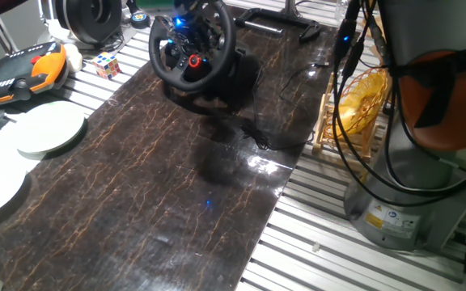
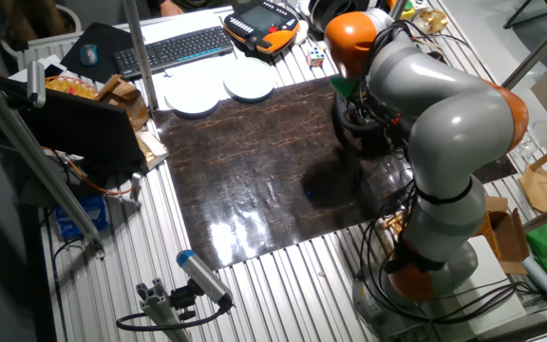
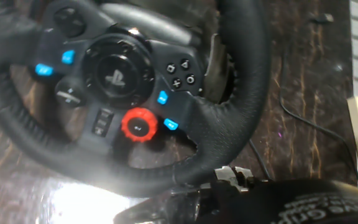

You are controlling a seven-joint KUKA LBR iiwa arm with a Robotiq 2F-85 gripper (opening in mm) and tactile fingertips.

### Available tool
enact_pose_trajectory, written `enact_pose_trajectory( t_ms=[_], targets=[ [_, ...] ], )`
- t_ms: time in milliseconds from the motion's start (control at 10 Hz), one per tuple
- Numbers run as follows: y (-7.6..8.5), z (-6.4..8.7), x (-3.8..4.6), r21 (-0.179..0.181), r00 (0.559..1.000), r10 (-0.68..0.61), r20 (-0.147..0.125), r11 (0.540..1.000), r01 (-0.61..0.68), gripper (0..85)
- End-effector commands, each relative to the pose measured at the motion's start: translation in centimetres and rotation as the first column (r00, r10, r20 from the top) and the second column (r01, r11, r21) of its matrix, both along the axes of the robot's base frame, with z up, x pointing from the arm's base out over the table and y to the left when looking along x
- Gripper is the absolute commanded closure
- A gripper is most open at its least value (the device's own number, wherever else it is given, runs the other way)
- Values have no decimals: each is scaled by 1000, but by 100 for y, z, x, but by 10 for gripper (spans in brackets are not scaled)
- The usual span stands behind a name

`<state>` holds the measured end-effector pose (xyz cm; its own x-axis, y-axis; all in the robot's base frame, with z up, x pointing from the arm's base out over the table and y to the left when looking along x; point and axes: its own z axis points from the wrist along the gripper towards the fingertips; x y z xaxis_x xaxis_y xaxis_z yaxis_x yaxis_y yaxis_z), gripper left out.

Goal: Rotate the steering wheel 90 degrees counterclockwise

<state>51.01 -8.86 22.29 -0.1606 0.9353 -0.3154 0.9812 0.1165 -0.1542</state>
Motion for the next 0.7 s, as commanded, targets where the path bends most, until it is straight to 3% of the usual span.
enact_pose_trajectory(
  t_ms=[0, 100, 200, 400, 600],
  targets=[
    [2, 0, 0, -13, 968, -249, 6, 968, 249, 843],
    [2, 0, 0, -45, 969, -247, 17, 968, 247, 843],
    [2, 0, 0, -49, 967, -253, 16, 966, 254, 843],
    [2, 0, 0, -49, 966, -259, 9, 965, 259, 843],
    [2, 0, 0, -15, 970, -243, 21, 970, 243, 843]
  ],
)
